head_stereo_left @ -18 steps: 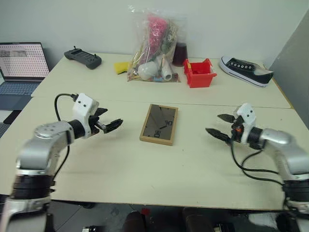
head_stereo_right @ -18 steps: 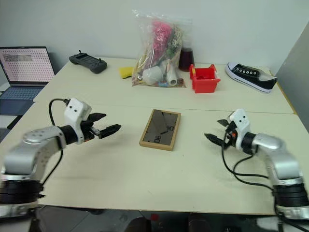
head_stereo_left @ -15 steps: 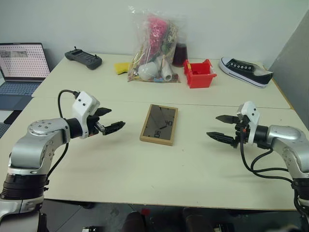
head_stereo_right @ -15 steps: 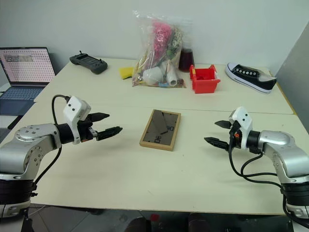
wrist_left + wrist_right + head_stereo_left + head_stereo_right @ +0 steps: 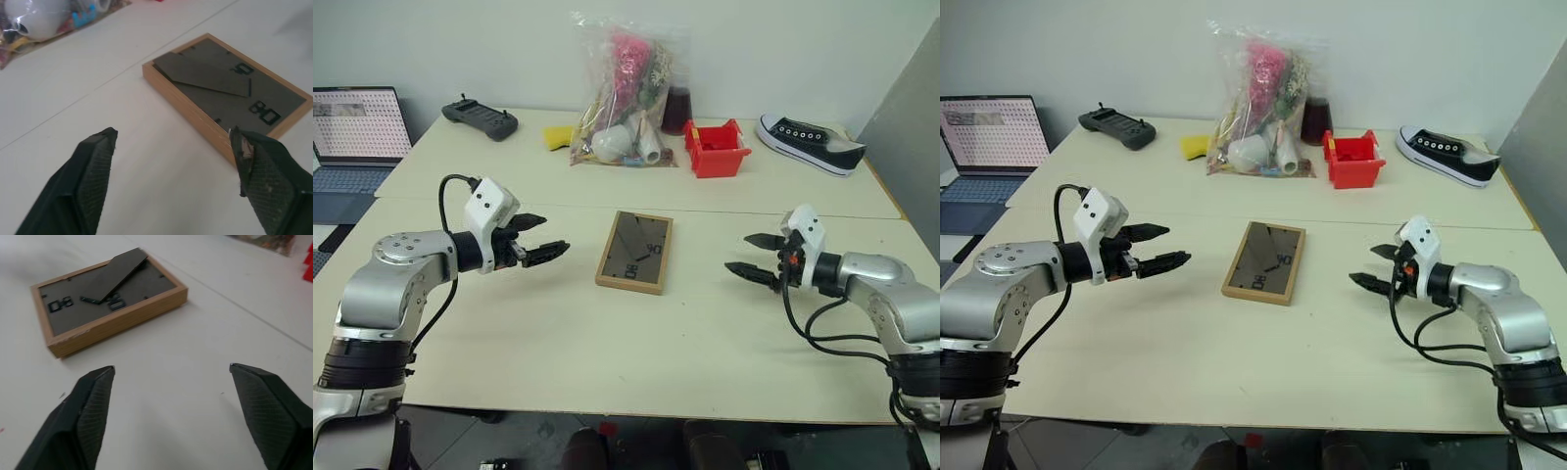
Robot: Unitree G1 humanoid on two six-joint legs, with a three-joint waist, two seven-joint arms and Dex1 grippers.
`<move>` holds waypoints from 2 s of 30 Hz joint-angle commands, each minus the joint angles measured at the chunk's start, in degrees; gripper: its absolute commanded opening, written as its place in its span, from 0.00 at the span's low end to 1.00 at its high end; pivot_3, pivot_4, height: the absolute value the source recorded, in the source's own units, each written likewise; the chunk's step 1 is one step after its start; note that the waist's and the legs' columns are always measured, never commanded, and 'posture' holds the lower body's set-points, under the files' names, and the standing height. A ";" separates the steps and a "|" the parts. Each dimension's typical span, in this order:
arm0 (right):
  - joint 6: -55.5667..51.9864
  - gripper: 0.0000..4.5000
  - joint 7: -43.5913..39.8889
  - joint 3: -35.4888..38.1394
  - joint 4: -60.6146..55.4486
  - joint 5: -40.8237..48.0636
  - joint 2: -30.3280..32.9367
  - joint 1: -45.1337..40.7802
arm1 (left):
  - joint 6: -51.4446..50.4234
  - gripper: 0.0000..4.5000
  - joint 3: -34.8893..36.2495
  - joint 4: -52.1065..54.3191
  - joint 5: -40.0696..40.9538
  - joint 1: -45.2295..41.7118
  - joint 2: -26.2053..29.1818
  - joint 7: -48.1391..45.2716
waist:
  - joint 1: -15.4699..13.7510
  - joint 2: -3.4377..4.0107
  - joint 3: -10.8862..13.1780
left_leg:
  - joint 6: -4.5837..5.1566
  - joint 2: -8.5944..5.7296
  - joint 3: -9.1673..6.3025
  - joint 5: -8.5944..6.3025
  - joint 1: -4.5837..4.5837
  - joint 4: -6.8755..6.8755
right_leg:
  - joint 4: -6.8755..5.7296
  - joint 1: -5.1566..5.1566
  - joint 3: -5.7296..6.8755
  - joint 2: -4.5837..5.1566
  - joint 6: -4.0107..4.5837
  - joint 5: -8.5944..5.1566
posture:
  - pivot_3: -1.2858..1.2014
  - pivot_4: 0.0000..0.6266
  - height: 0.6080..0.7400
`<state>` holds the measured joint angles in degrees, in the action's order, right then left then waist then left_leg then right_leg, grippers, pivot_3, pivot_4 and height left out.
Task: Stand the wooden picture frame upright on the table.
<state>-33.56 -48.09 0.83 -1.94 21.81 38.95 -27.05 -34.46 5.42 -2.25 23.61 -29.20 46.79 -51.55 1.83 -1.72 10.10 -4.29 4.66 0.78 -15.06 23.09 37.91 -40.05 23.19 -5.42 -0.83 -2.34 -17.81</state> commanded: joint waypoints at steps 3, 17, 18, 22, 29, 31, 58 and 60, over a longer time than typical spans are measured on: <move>-0.17 0.51 4.07 -0.91 0.29 -1.57 -4.18 -3.32 | 3.76 0.53 -0.68 -3.27 -2.96 -2.57 -2.19 1.85 | -0.03 0.00 0.00 | 0.00 0.00 0.01 0.00 0.05 -0.01 | 0.03 0.03 -0.01 0.00 0.00 0.00 | 0.52 0.24 1.00; 12.01 0.00 22.42 -7.01 20.69 -15.88 -22.86 -10.51 | 7.22 0.00 -3.90 -12.23 -10.87 -5.37 -22.34 20.04 | 0.00 -0.01 -0.05 | -0.04 0.01 0.02 0.02 0.08 0.05 | -0.09 0.09 -0.02 0.03 0.00 0.02 | 0.52 0.24 1.00; 12.45 0.00 22.87 -7.35 21.45 -16.18 -24.17 -10.87 | 6.08 0.00 -4.80 -12.05 -11.07 -5.00 -23.05 19.87 | 0.01 -0.01 -0.05 | -0.05 0.00 0.03 0.03 0.09 0.04 | -0.09 0.09 -0.02 0.03 0.00 0.02 | 0.52 0.24 1.00; 12.63 0.00 22.95 -7.84 21.82 -16.89 -26.82 -10.77 | 2.51 0.00 -6.06 -9.24 -10.15 -2.76 -24.07 18.62 | 0.20 0.00 -0.05 | -0.12 0.01 0.03 0.07 0.08 0.02 | -0.11 0.10 -0.02 0.03 0.00 0.02 | 0.52 0.24 1.00; 6.68 0.00 16.06 -9.76 11.32 -11.51 -29.01 -5.68 | -2.47 0.00 -8.32 1.98 -7.16 3.02 -23.26 13.57 | 0.07 0.01 -0.05 | -0.15 0.01 0.01 0.08 0.09 0.03 | -0.15 0.10 -0.01 0.05 0.00 0.02 | 0.52 0.24 1.00; 4.74 0.00 14.19 -10.31 7.80 -10.42 -28.32 -4.01 | -4.03 0.00 -8.27 4.76 -6.18 4.28 -22.99 12.97 | 0.04 0.01 -0.05 | -0.09 0.01 0.00 0.05 0.09 0.03 | -0.15 0.10 0.00 0.05 0.00 0.02 | 0.52 0.24 1.00; 2.78 0.00 9.67 -10.53 -3.74 -14.55 -13.64 4.80 | -48.46 0.31 15.94 20.54 30.30 9.96 -11.72 7.20 | 0.08 -0.02 -0.05 | 0.01 -0.01 -0.05 -0.01 0.00 -0.01 | -0.04 -0.01 0.02 0.00 0.00 0.00 | 0.52 0.24 1.00; 3.03 0.00 9.44 -10.79 -3.90 -14.85 -13.34 5.03 | -56.45 0.39 19.63 19.35 36.54 9.65 -12.89 8.73 | 0.16 -0.02 -0.05 | 0.01 -0.01 -0.07 -0.01 0.02 0.00 | -0.03 -0.02 0.03 0.01 0.00 -0.01 | 0.52 0.24 1.00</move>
<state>-30.67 -38.46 -11.18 -3.20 6.31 25.24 -22.37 -82.18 20.97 17.38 52.11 -19.48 34.24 -44.31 2.00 -1.75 10.04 -4.27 4.65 0.70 -15.07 23.10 37.90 -40.08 23.18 -5.38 -0.82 -2.34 -17.82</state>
